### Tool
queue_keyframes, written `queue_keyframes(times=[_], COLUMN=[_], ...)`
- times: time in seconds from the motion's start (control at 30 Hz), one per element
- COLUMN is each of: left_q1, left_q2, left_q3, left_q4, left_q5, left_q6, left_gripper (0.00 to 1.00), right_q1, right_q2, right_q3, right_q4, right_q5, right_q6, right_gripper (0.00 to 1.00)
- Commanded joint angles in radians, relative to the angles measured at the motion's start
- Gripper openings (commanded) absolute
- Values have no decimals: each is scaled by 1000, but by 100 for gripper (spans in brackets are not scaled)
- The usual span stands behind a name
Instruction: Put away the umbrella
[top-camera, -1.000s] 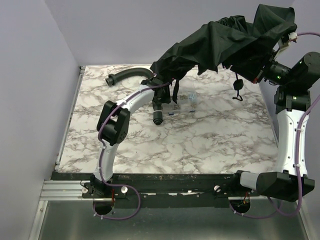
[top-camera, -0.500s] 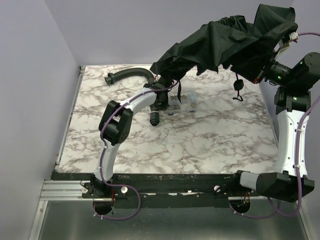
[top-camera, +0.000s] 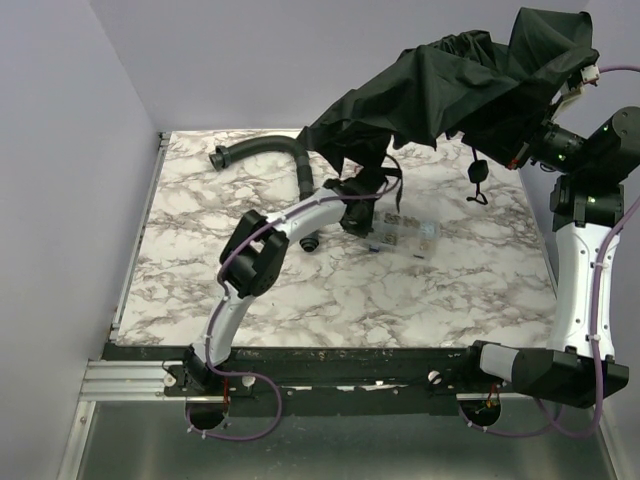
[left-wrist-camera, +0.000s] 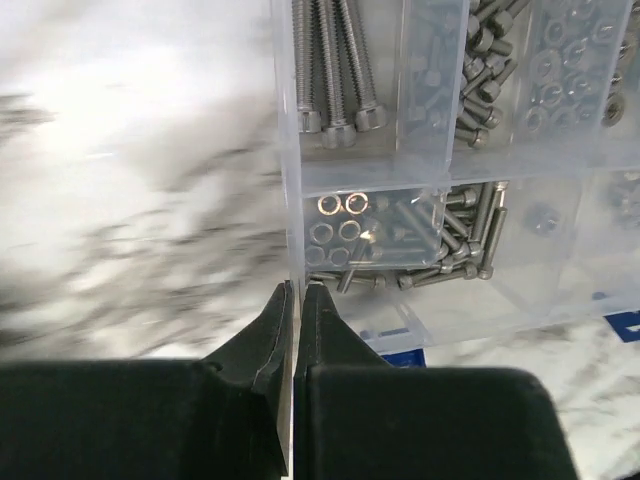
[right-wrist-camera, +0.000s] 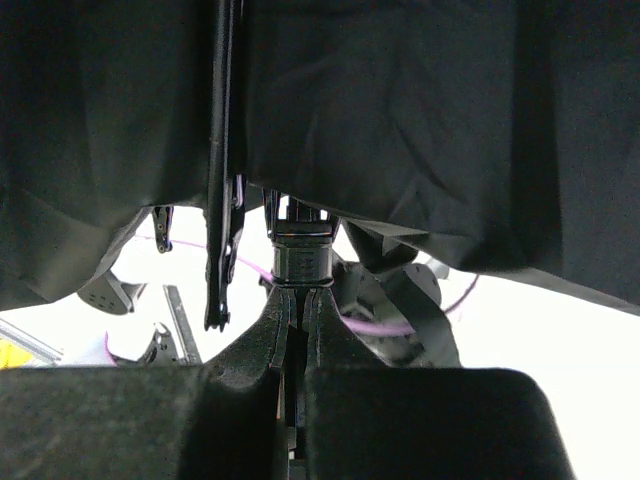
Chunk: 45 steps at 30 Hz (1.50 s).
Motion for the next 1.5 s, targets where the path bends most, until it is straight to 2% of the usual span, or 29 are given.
queue_keyframes(times=[0.0,0.33,0.47,0.7,0.83,0.9,1.0,1.13,1.3,1.47], left_q1=[-116,-192,-215,-234,-234,-227,-195,-113,-6,49], left_q2=[69,217,314,381,368,321,162,-33,-144,-102], left_q3=[144,331,483,504,485,441,228,-43,-237,-216], left_q4=[33,177,178,282,350,379,481,547,465,226], left_q5=[162,217,264,387,441,430,374,278,192,139], left_q6=[-97,-388,-456,-535,-525,-494,-438,-388,-353,-314], left_gripper=[0,0,0,17,30,38,46,49,49,49], right_q1=[-12,-18,-21,-25,-28,-31,-34,-38,-42,-45], right_q2=[-32,-35,-37,-40,-40,-42,-48,-51,-49,-47], right_q3=[-4,-18,-24,-30,-34,-36,-36,-40,-43,-43], right_q4=[58,75,81,84,86,88,87,91,104,108], right_q5=[-15,-15,-15,-15,-15,-15,-17,-18,-21,-23], right_q6=[8,22,26,28,28,29,29,34,44,47], right_gripper=[0,0,0,0,0,0,0,0,0,0])
